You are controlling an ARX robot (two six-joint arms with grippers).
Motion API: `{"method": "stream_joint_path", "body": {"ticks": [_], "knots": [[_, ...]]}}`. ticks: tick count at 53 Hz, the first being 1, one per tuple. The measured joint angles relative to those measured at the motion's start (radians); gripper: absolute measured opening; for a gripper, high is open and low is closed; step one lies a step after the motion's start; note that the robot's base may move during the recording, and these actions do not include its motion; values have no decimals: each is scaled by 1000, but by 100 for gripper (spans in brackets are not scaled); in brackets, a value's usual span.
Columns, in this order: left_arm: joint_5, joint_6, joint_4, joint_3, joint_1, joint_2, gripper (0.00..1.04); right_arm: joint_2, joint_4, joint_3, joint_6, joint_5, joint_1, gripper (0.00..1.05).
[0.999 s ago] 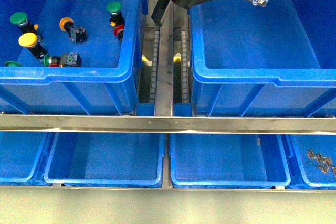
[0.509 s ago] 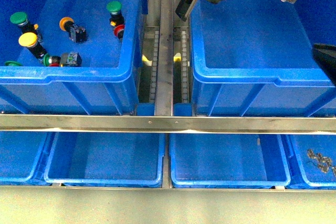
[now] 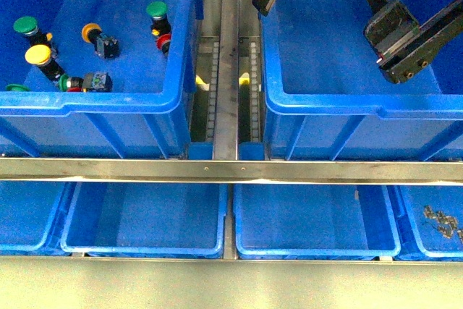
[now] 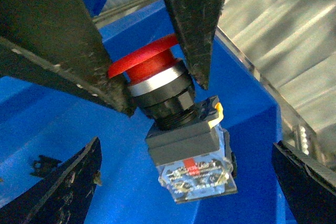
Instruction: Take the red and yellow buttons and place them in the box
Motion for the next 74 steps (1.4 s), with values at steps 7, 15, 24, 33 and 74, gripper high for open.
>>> {"method": "stream_joint_path", "body": {"ticks": [7, 15, 24, 33, 74], "knots": [[0, -5, 0, 0, 0, 0, 34, 42, 29, 29, -38, -2, -4, 98], [1, -9, 0, 0, -3, 0, 34, 80, 44, 40, -53, -4, -4, 97], [2, -14, 0, 0, -4, 0, 34, 90, 69, 50, -55, -3, -5, 73], [-1, -14, 0, 2, -4, -1, 34, 92, 78, 56, -60, 0, -11, 51], [-93, 179, 20, -76, 61, -77, 99, 93, 47, 34, -69, -24, -43, 37]]}}
